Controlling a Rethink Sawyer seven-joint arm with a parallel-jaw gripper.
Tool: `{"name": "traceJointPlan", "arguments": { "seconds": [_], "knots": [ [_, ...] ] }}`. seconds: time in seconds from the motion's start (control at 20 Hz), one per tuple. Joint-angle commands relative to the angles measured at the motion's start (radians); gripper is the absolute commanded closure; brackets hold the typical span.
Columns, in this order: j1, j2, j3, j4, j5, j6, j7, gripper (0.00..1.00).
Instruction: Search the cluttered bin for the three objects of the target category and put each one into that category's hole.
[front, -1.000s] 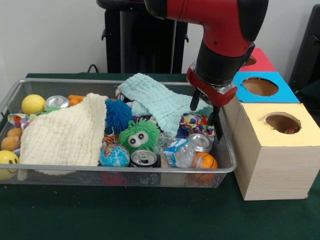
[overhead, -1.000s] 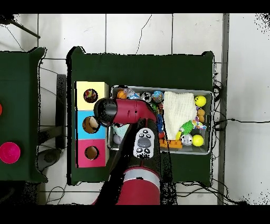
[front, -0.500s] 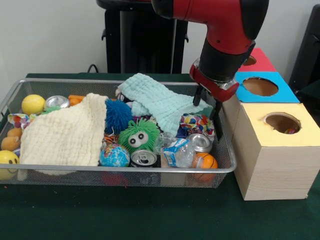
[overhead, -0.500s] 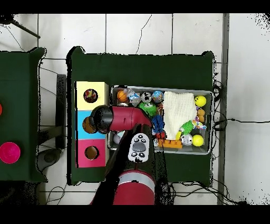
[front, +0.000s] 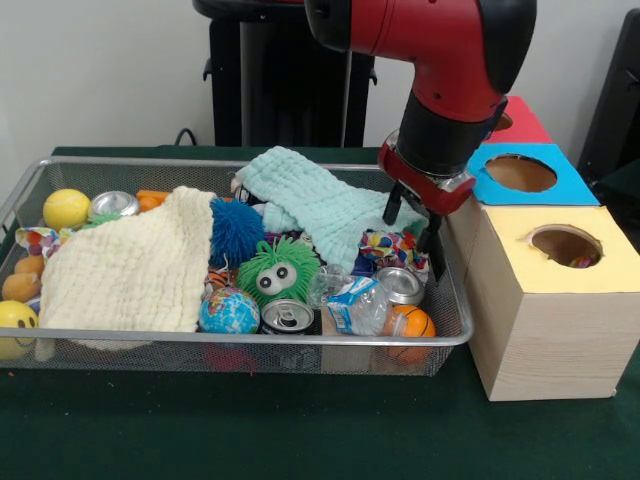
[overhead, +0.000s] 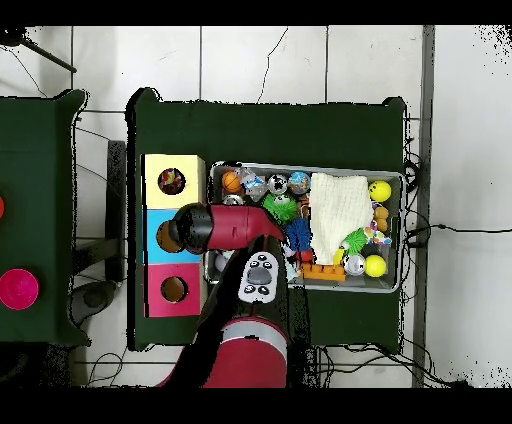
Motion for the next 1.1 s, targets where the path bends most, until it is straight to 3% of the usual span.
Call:
{"name": "traceJointPlan", "arguments": {
  "seconds": [0.05, 0.7, 1.1],
  "knots": [
    [0.014, 0.086, 0.056, 0.028, 0.035, -0.069, 0.140, 0.00],
    [0.026, 0.126, 0.041, 0.030, 0.035, -0.110, 0.153, 0.00],
    [0.084, 0.250, 0.037, 0.048, 0.093, -0.304, 0.265, 0.00]
  ]
}}
